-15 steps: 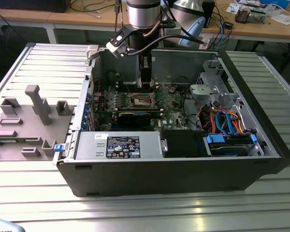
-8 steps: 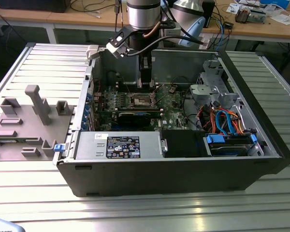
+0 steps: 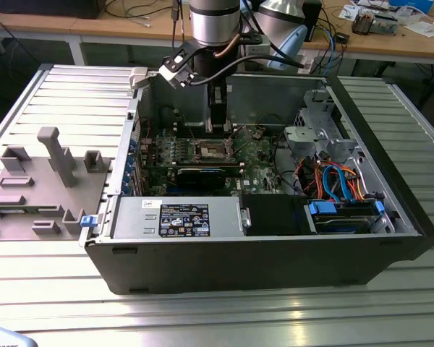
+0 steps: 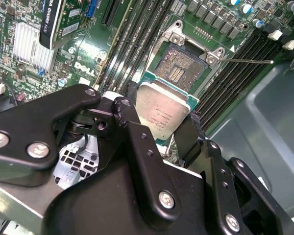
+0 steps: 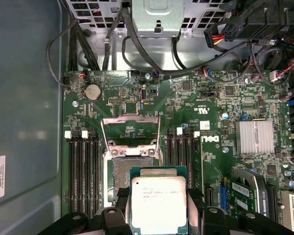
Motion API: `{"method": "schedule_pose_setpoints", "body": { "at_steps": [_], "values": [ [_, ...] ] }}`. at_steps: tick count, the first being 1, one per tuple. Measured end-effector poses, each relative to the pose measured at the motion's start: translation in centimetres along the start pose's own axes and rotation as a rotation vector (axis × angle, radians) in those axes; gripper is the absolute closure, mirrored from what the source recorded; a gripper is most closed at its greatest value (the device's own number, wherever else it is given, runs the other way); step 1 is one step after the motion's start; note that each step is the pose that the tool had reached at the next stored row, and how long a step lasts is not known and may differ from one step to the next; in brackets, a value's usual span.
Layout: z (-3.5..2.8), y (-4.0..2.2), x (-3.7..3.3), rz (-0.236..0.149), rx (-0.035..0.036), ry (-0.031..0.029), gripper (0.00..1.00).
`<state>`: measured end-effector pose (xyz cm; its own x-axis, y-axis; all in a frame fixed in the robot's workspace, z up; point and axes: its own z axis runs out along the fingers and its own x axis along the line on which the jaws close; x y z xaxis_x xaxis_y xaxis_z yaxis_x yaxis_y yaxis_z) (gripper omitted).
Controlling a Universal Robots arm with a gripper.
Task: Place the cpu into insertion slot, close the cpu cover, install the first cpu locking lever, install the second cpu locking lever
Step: 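Place the cpu into insertion slot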
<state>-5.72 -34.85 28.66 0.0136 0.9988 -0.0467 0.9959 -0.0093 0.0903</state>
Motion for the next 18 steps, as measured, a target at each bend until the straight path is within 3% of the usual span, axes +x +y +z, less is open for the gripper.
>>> {"method": "schedule_pose_setpoints", "body": {
  "at_steps": [18],
  "values": [
    [0.35, -0.05, 0.02, 0.0, 0.0, 0.0, 0.45]
  ]
}}
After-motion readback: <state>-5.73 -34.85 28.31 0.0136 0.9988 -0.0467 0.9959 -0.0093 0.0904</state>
